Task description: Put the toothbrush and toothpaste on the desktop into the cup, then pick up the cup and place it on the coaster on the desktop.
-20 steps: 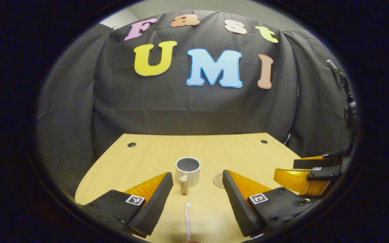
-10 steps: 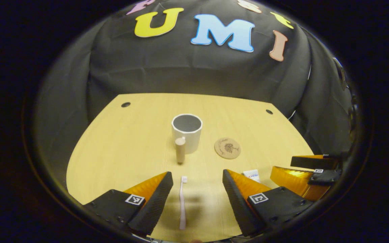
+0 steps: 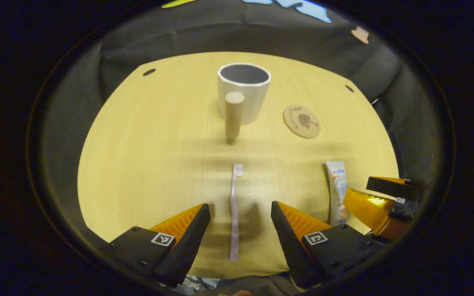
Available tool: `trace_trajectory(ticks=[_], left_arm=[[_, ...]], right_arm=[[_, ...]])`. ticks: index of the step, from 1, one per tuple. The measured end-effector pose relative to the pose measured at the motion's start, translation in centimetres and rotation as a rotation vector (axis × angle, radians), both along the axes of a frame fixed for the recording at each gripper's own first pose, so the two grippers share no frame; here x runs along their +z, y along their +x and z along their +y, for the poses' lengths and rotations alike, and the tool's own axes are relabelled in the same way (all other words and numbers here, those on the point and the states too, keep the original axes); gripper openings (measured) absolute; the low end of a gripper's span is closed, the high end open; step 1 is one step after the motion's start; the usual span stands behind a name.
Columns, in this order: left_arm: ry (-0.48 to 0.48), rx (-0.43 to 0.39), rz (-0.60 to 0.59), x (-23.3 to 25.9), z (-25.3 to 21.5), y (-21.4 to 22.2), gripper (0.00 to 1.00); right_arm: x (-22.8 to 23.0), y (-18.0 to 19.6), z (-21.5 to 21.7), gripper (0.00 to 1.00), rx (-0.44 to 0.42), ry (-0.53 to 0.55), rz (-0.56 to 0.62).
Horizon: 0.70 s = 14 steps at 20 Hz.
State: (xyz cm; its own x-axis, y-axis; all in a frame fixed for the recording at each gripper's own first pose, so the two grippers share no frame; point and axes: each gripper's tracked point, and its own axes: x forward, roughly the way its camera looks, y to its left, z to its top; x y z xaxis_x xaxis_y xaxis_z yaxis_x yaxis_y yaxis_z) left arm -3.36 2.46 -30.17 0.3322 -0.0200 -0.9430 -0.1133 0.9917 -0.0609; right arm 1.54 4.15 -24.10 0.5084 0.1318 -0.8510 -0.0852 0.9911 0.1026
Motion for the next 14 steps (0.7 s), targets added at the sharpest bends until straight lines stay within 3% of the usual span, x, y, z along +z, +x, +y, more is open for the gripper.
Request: trace_trajectory(ticks=[4,5,7,9,10,11,13,14], left_arm=[[-0.01,0.0,0.088,-1.3,-0.2,-1.1,0.94],[-0.011,0.001,0.101,-1.7,-0.3,-1.1,1.0],[-0.012,0.0,0.126,-2.3,-0.3,-1.1,0.94],[-0.006,-0.013,0.143,-2.7,-0.4,-1.0,0.98],[0.002,-0.022,0.15,-2.9,-0.4,-1.0,0.94],[0.005,-0.027,0.16,-3.1,-0.4,-0.9,0.98],[0.032,-0.044,0.162,-3.3,-0.1,-0.6,0.89],[0.039,-0.049,0.166,-3.2,0.0,-0.6,0.94]], right_arm=[[-2.0,-0.1,-0.4,0.94,-0.004,-0.025,0.083],[-2.5,-0.1,-0.5,0.94,-0.008,-0.025,0.098],[-3.3,-0.1,-0.7,0.94,-0.012,-0.027,0.127],[-3.9,-0.1,-0.8,0.94,-0.012,-0.031,0.149],[-4.2,0.0,-0.8,0.94,-0.011,-0.031,0.155],[-4.4,0.2,-0.8,0.94,-0.011,-0.033,0.162],[-4.9,0.5,-0.8,0.94,-0.01,-0.039,0.173],[-5.2,0.5,-0.8,0.94,-0.011,-0.038,0.18]])
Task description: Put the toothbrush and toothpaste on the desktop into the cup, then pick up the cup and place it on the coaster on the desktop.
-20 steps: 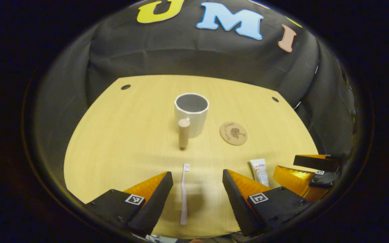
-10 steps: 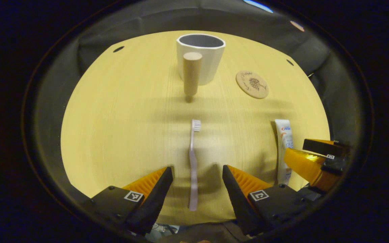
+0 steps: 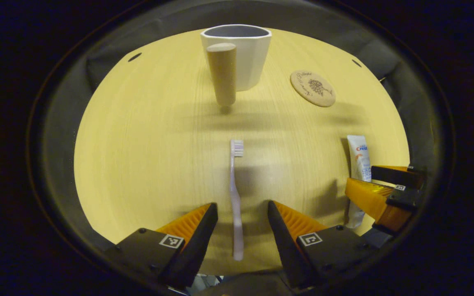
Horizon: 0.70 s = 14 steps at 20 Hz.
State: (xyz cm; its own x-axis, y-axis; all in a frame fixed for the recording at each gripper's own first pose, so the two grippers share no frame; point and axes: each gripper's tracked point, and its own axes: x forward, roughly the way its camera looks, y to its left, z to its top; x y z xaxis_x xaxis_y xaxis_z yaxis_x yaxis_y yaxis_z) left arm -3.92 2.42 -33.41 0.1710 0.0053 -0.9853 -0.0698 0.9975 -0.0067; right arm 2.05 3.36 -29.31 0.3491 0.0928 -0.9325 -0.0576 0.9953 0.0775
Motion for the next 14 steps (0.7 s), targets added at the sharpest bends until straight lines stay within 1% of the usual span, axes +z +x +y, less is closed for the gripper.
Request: trace_trajectory(ticks=[1,2,3,4,5,6,7,8,9,10,11,12,13,14], left_arm=[[0.013,-0.003,0.003,-0.1,0.2,0.0,0.84],[0.017,-0.006,0.004,-0.1,0.3,0.0,0.78],[0.018,-0.01,0.002,-0.1,0.3,0.0,0.83],[0.022,-0.014,0.002,-0.1,0.3,-0.1,0.63],[0.023,-0.02,0.001,0.0,0.3,0.0,0.74],[0.026,-0.026,-0.002,0.0,0.3,0.0,0.72],[0.021,-0.023,-0.014,0.2,0.1,0.1,0.72],[0.023,-0.015,-0.013,-0.1,0.0,0.1,0.53],[0.027,-0.025,-0.02,0.0,-0.1,0.2,0.5],[0.02,-0.032,-0.026,0.0,-0.2,0.2,0.45],[0.021,-0.009,-0.031,-0.4,-0.4,0.1,0.49],[0.016,-0.015,-0.038,0.1,-0.6,0.4,0.17],[0.017,-0.027,-0.037,0.2,-0.5,0.2,0.25],[0.016,-0.023,-0.05,0.3,-0.3,0.2,0.24]], right_arm=[[-0.2,0.0,0.1,0.94,0.0,0.005,0.01],[-0.6,-0.2,0.3,0.94,0.0,0.012,0.021],[-0.9,-0.4,0.5,0.94,0.003,0.023,0.033],[-1.1,-0.9,0.1,0.94,0.005,0.0,0.063],[-1.1,-0.8,-0.2,0.89,0.01,-0.021,0.057],[-1.3,-0.8,-0.3,0.85,0.014,-0.033,0.051],[-1.2,-1.0,-0.3,0.78,0.02,-0.039,0.056],[-1.2,-1.0,-0.6,0.78,0.027,-0.053,0.055],[-1.1,-0.9,-0.9,0.7,0.015,-0.065,0.051],[-1.4,-0.9,-0.7,0.56,0.02,-0.065,0.057],[-1.2,-1.1,-1.0,0.55,0.033,-0.068,0.057],[-1.4,-1.2,-0.9,0.54,0.043,-0.068,0.058],[-0.9,-1.0,-1.2,0.54,0.013,-0.066,0.047],[-1.5,-1.0,-1.2,0.32,0.013,-0.062,0.041]])
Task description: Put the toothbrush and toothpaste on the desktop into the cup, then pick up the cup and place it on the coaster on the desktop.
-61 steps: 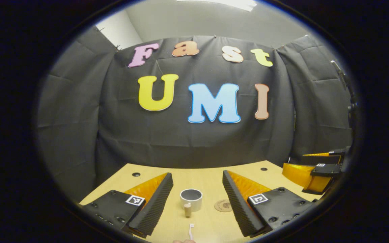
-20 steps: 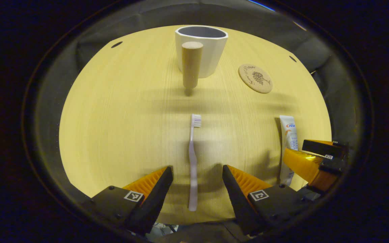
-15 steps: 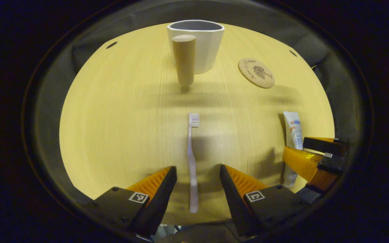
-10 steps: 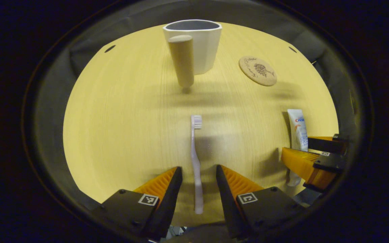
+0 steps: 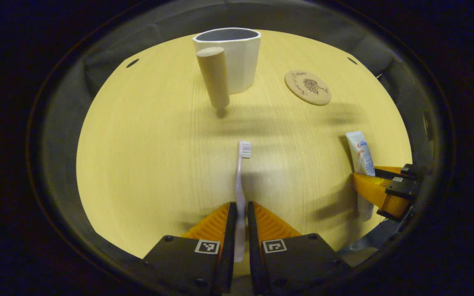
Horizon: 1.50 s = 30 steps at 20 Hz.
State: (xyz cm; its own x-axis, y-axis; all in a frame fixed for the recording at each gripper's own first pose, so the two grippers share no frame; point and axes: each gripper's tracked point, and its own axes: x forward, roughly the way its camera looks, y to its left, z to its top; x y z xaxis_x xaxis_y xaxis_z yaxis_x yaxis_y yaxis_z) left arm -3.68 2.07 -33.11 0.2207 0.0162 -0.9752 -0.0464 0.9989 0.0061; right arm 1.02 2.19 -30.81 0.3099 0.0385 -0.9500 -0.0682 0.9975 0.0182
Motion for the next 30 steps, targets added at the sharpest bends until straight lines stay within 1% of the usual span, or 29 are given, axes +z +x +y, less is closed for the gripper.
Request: trace_trajectory(ticks=[1,2,3,4,5,6,7,8,9,14,20,23,26,30], left_arm=[[-0.009,0.004,-0.002,0.0,0.0,0.2,0.29],[-0.016,0.003,-0.015,-0.1,0.1,0.1,0.18],[-0.023,0.011,-0.02,-0.2,0.2,0.0,0.18],[-0.033,0.012,-0.028,-0.1,0.2,0.2,0.18],[-0.041,0.009,-0.032,-0.1,0.2,0.2,0.25],[-0.042,0.023,-0.062,-0.3,0.2,0.7,0.17],[-0.049,0.019,-0.055,0.2,0.2,0.4,0.17],[-0.053,0.014,-0.077,0.3,0.2,0.7,0.12],[-0.06,0.017,-0.096,0.4,0.2,0.8,0.1],[-0.095,0.066,-0.204,2.8,0.8,1.1,0.1],[-0.074,0.095,-0.355,7.6,2.9,2.2,0.1],[-0.047,0.107,-0.441,9.9,4.3,3.6,0.1],[-0.053,0.125,-0.531,11.9,5.0,5.4,0.09],[-0.031,0.13,-0.649,15.0,6.5,8.2,0.09]], right_arm=[[0.1,-0.1,0.1,0.31,0.013,0.0,0.0],[0.4,0.1,-0.1,0.31,0.02,-0.001,-0.018],[0.3,0.1,0.1,0.23,0.016,0.013,-0.027],[0.5,0.1,0.1,0.22,0.021,0.024,-0.034],[0.5,0.2,0.1,0.22,0.009,0.034,-0.045],[0.5,0.1,0.2,0.22,0.003,0.052,-0.048],[0.7,0.0,0.4,0.22,-0.002,0.078,-0.052],[0.9,-0.1,0.7,0.22,-0.011,0.109,-0.059],[1.3,-0.1,1.0,0.21,-0.007,0.139,-0.071],[4.3,0.3,1.6,0.22,0.013,0.19,-0.174],[8.8,1.5,2.2,0.21,0.06,0.194,-0.327],[11.1,2.2,3.1,0.21,0.084,0.22,-0.401],[13.2,2.8,4.3,0.21,0.111,0.256,-0.476],[16.2,4.1,5.1,0.21,0.132,0.286,-0.578]])
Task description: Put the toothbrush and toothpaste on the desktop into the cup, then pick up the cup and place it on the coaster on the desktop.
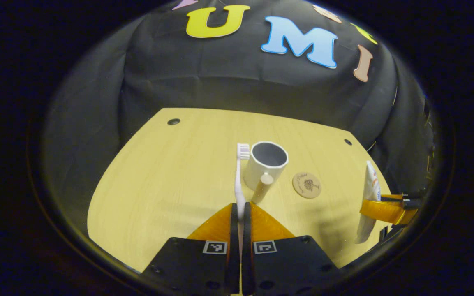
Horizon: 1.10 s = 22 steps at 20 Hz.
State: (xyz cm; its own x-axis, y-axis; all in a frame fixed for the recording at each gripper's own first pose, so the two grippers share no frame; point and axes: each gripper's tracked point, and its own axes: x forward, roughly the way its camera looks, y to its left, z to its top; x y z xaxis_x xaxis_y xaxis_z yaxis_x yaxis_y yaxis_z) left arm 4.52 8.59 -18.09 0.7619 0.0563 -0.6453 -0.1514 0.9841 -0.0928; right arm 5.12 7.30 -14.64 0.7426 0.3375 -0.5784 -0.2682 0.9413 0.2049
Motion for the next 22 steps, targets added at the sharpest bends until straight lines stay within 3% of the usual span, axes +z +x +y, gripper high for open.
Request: trace_trajectory(ticks=[12,19,22], left_arm=[[-0.042,-0.005,-0.39,9.8,-0.2,10.8,0.09],[-0.119,-0.035,-0.505,9.8,-2.7,15.9,0.09],[-0.127,-0.031,-0.492,7.6,-2.9,18.0,0.09]], right_arm=[[7.6,6.1,0.5,0.2,0.041,0.017,-0.283],[8.4,8.1,0.1,0.21,0.048,0.03,-0.324],[7.8,8.3,-0.2,0.21,0.053,0.008,-0.316]])
